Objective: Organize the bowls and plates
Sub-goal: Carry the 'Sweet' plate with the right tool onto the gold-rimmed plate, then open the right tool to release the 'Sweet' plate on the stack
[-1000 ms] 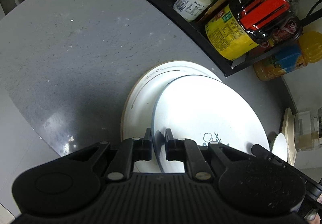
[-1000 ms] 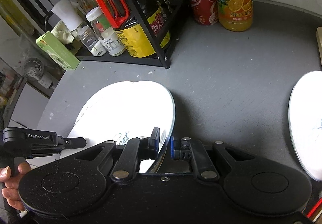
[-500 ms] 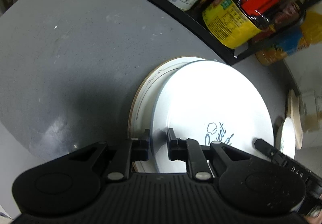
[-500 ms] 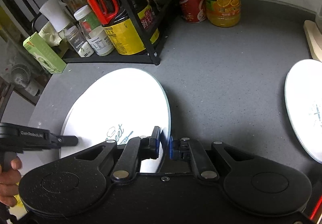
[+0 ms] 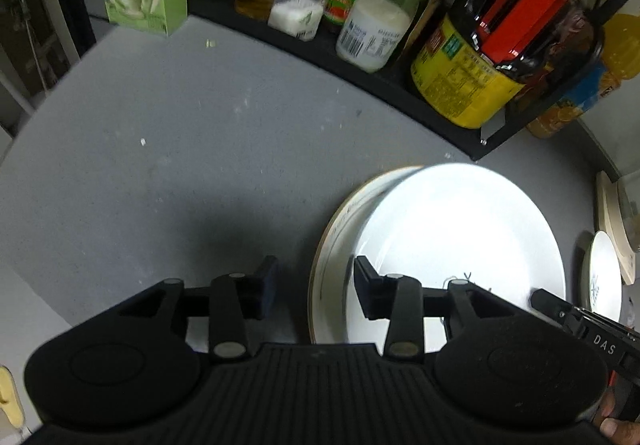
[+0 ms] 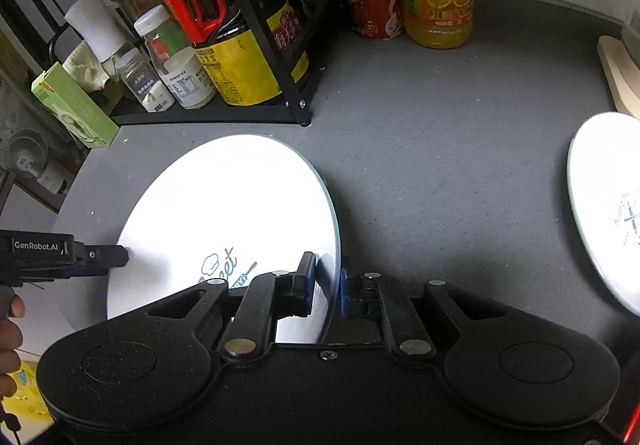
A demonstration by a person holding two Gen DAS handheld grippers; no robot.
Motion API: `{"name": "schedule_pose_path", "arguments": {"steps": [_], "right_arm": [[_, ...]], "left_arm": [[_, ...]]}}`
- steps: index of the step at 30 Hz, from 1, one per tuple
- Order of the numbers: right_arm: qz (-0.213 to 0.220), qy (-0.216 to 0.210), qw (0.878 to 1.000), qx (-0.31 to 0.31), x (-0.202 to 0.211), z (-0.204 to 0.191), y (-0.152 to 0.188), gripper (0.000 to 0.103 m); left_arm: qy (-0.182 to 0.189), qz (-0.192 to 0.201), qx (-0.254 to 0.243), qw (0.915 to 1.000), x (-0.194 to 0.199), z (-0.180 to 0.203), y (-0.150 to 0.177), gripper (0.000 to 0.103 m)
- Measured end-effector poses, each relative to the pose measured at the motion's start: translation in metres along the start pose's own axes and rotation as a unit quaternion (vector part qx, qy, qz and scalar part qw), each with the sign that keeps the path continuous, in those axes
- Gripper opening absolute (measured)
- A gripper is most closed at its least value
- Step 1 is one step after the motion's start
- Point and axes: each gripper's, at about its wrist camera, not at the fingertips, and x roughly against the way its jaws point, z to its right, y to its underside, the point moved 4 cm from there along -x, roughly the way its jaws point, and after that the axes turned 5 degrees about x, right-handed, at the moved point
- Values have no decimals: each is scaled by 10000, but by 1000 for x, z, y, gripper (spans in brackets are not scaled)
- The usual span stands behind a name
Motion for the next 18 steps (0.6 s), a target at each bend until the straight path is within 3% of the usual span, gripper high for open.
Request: {"name": "schedule_pose_path", "arguments": {"steps": [11, 14, 16, 18], "right_arm": [[-94, -72, 9999, -88, -6, 0, 0, 18], [-210, -53, 9995, -222, -4, 2, -1, 26], [-256, -151, 9991, -310, 1, 3, -3, 39], [-236, -201, 9987, -401, 7, 4, -5, 64]], "left_arm": [[266, -136, 202, 9993, -11, -19, 5, 39], [251, -139, 178, 9994, -11, -20, 5, 38], [161, -170, 101, 9997, -11, -16, 5, 37], [47, -251, 38, 9997, -9, -13, 4, 37]]}}
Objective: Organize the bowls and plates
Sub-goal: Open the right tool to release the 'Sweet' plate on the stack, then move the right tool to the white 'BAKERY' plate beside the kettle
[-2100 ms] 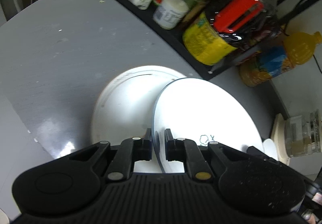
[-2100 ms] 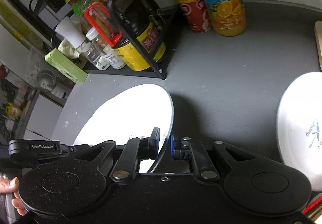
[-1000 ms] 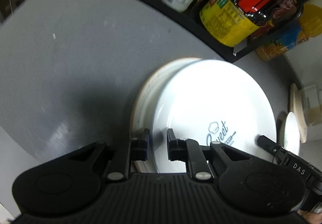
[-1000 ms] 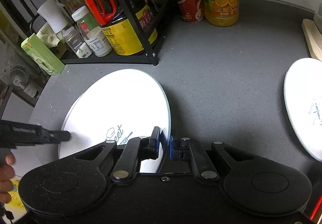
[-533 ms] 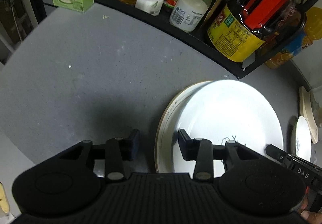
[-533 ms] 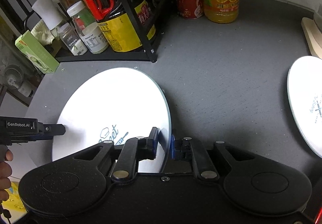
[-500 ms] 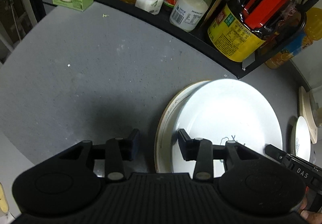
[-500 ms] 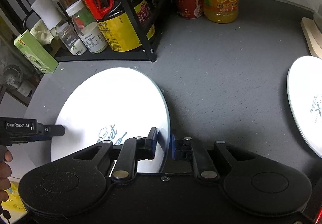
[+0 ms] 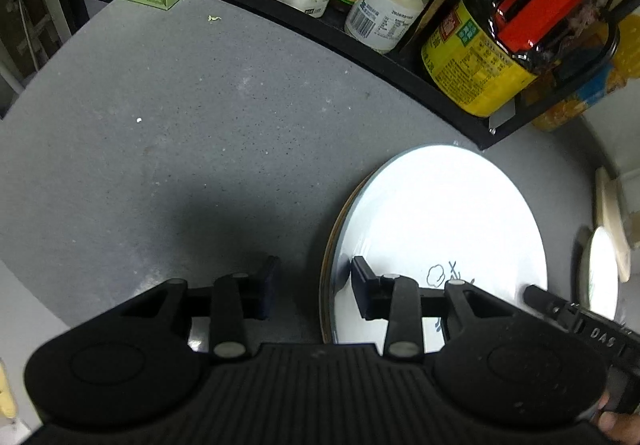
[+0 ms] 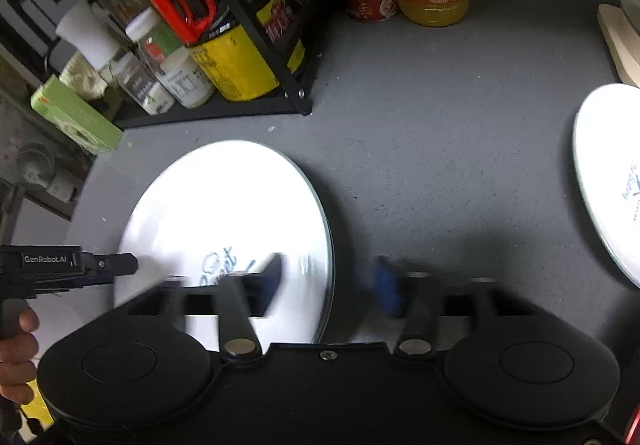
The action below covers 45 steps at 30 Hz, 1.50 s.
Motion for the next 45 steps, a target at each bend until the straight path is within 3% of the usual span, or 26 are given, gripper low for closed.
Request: {"name": "schedule_pose_path", "arguments": {"steps": [6, 11, 14, 23, 37, 45], "right_arm": [[204, 31, 9998, -62, 23, 5, -7, 90], [475, 205, 9984, -228, 44, 23, -15, 100], [587, 259, 9974, -329, 57, 37, -18, 103], [895, 417, 9935, -568, 98, 82, -22, 103], [1313, 841, 9807, -1177, 145, 160, -10, 103], [1337, 1026, 9753, -1426, 155, 196, -1, 103]], "left_arm": [[57, 5, -225, 9997, 15, 17, -6, 40], [47, 185, -480, 9987, 25, 48, -10, 61], [105, 296, -553, 9980, 28, 67, -11, 67], [346, 286, -881, 9951, 28, 129, -1, 73], [629, 30, -1563, 9857, 9, 217, 25, 73], [643, 29, -1853, 9806, -4, 253, 33, 73]]}}
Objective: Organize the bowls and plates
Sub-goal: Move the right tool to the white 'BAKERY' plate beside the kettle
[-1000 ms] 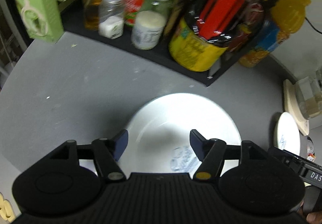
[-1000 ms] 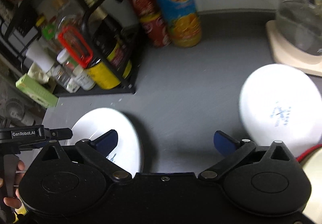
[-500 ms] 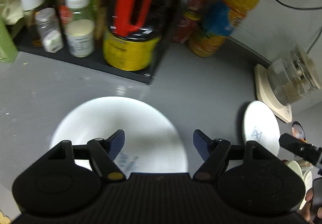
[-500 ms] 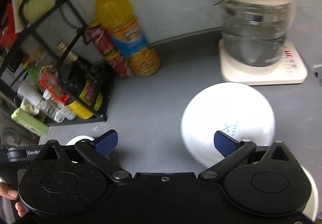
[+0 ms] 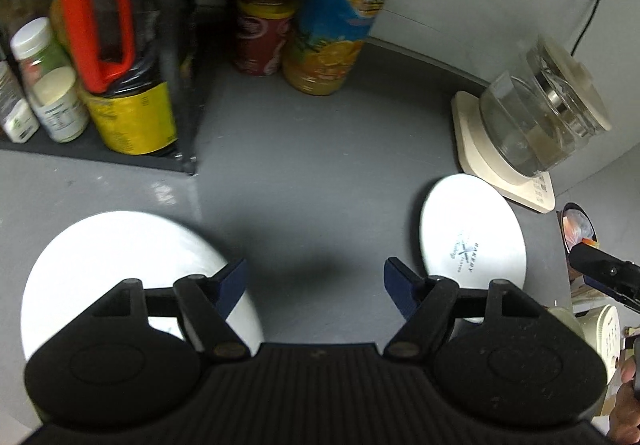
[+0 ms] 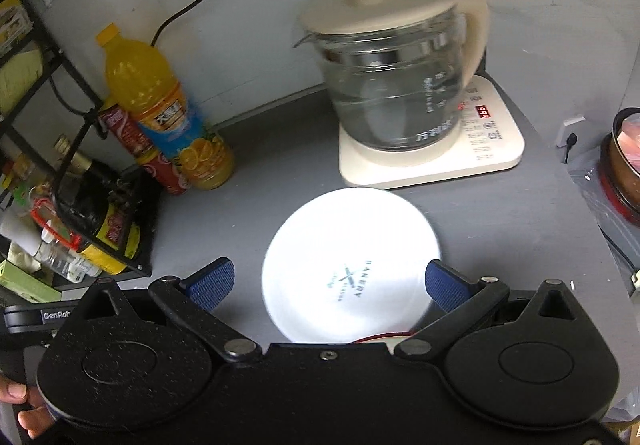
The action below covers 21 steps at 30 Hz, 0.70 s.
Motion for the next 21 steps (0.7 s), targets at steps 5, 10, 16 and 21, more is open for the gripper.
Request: {"name": "schedule_pose_path", "arguments": {"steps": [5, 10, 16, 21], "right_arm": [[-54, 77, 9998, -199, -5, 18, -1, 103], [-164, 61, 9990, -421, -13, 39, -4, 103], [-347, 20, 9968, -716, -28, 66, -9, 102], [-702, 12, 9932, -930, -49, 87, -6, 91]], "left_arm": [[-45, -55, -79, 9999, -11, 18, -4, 73], [27, -180, -152, 9997, -23, 38, -6, 73], [109, -361, -177, 9991, -46, 59, -6, 73], [204, -599, -177, 9978, -69, 76, -3, 71]]}}
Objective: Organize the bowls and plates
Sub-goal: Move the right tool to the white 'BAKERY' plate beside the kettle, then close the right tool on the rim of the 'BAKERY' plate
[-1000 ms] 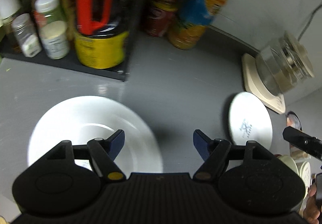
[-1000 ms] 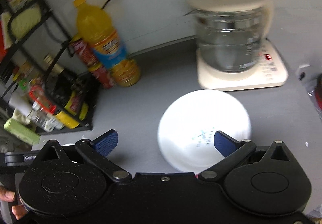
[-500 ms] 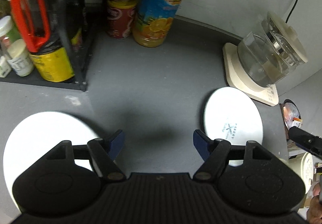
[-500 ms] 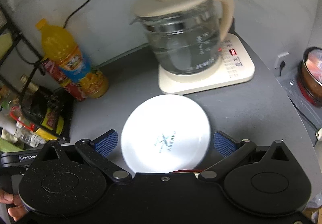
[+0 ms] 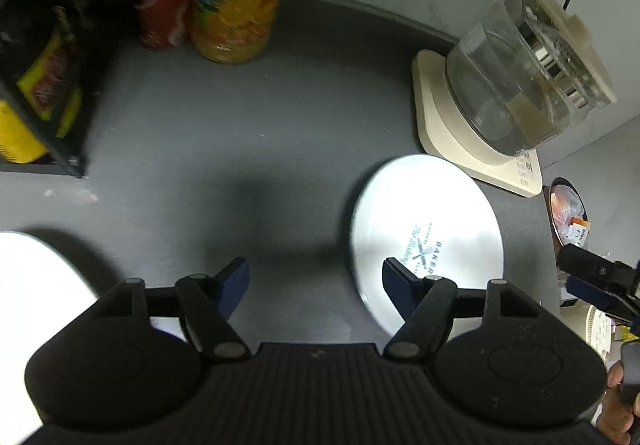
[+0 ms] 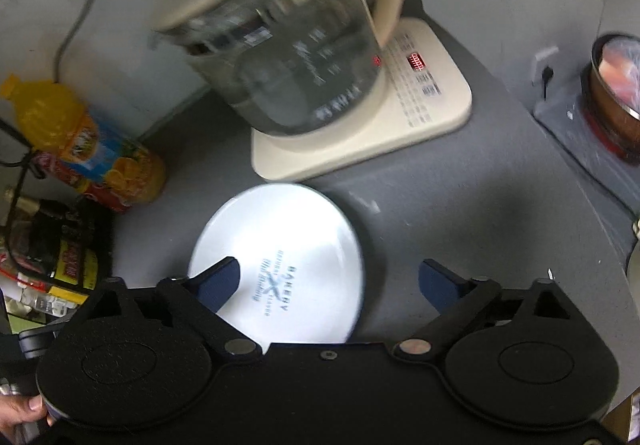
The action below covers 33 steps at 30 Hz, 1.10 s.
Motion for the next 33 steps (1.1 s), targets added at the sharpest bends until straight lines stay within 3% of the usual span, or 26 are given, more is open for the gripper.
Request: {"name": "schedule_pose_path", "arguments": {"steps": [6, 9, 17, 25, 28, 30, 33], "right_arm": [[-373, -77, 9990, -251, -23, 19, -1, 69], [-529, -134, 9983, -224, -33, 22, -3, 61], [-1000, -138, 9948, 139, -60, 16, -6, 53], [-1207, -122, 9918, 411, -76, 11, -7, 48], [-1241, -110, 9906, 561, -79, 9, -9, 39], [-1282, -202, 9904, 467, -82, 9, -8, 22], [-1241, -240, 9914, 330, -81, 11, -7, 20]], "left_arm": [[50, -175, -34, 9998, -28, 13, 2, 65], [27, -258, 3, 9997, -40, 18, 3, 56], [37, -556, 229, 9982, -66, 17, 5, 31], [223, -503, 407, 9977, -72, 18, 0, 19], [351, -566, 538, 9963, -74, 15, 0, 13], [390, -572, 573, 9960, -74, 15, 0, 12], [438, -602, 603, 9954, -74, 13, -1, 12]]}}
